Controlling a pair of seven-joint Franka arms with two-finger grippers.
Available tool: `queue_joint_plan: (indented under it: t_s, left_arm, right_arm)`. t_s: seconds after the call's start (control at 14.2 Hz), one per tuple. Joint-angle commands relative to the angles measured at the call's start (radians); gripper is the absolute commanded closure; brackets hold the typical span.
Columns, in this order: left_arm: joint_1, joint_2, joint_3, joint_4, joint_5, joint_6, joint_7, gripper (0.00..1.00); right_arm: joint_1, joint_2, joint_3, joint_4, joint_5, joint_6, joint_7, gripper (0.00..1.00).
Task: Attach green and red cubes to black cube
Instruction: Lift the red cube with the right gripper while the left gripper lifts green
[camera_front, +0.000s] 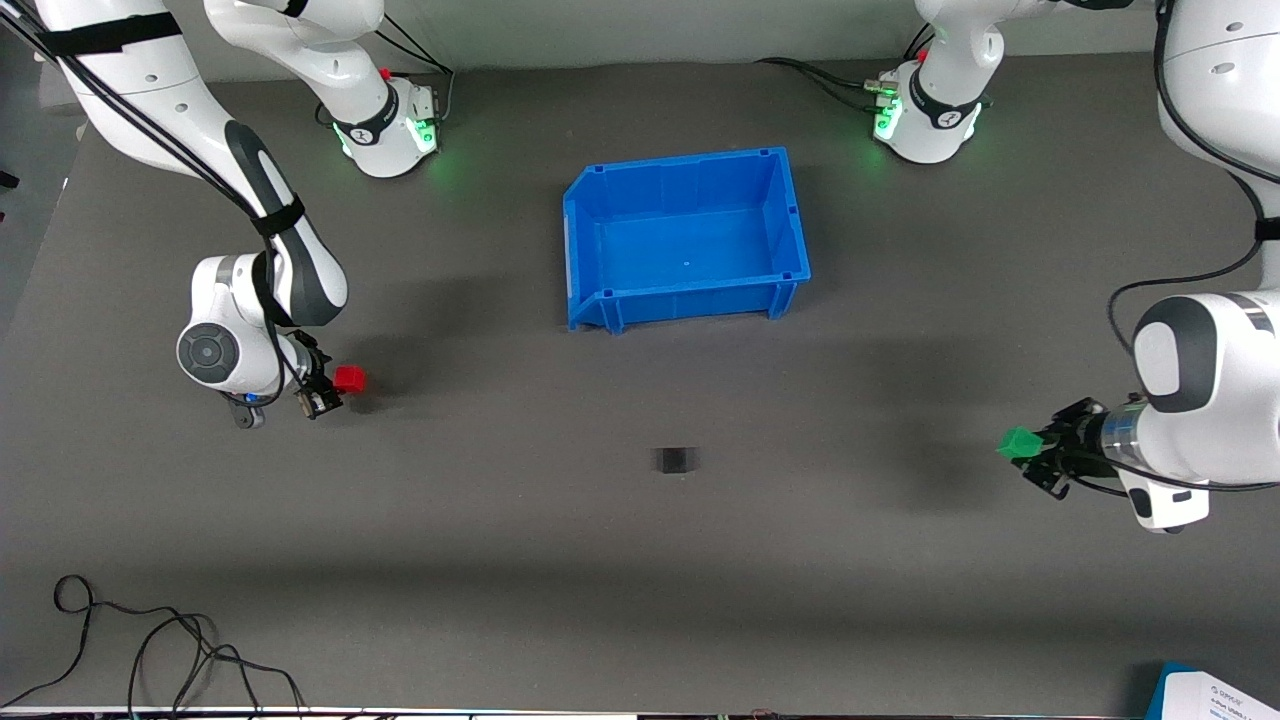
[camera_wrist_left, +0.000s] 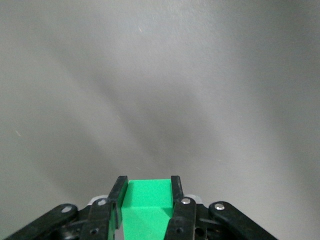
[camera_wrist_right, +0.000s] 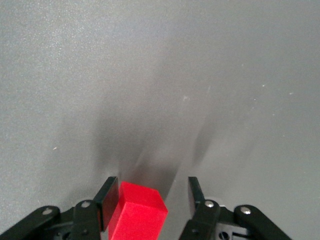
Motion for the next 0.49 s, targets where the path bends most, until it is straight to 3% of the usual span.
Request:
queue_joint_plan:
  t_s: [0.0,0.07,0.42]
  left_arm:
    - [-0.074,0.018,0.007,0.023,-0.016,0.054,-0.248,1.00]
    - [-0.100,0.023,0.007,0.020,-0.013,0.083,-0.333,1.00]
    - [-0.189,0.074,0.007,0.022,-0.018,0.135,-0.520,1.00]
  right_arm:
    - [-0.003,0.003,-0.001,0.016,0.021,0.000,0.002,0.35]
    - [-0.001,0.003,-0.003,0.017,0.062,0.000,-0.001,0.35]
    - [-0.004,0.020,-0.003,0.016,0.107,0.002,0.003,0.32]
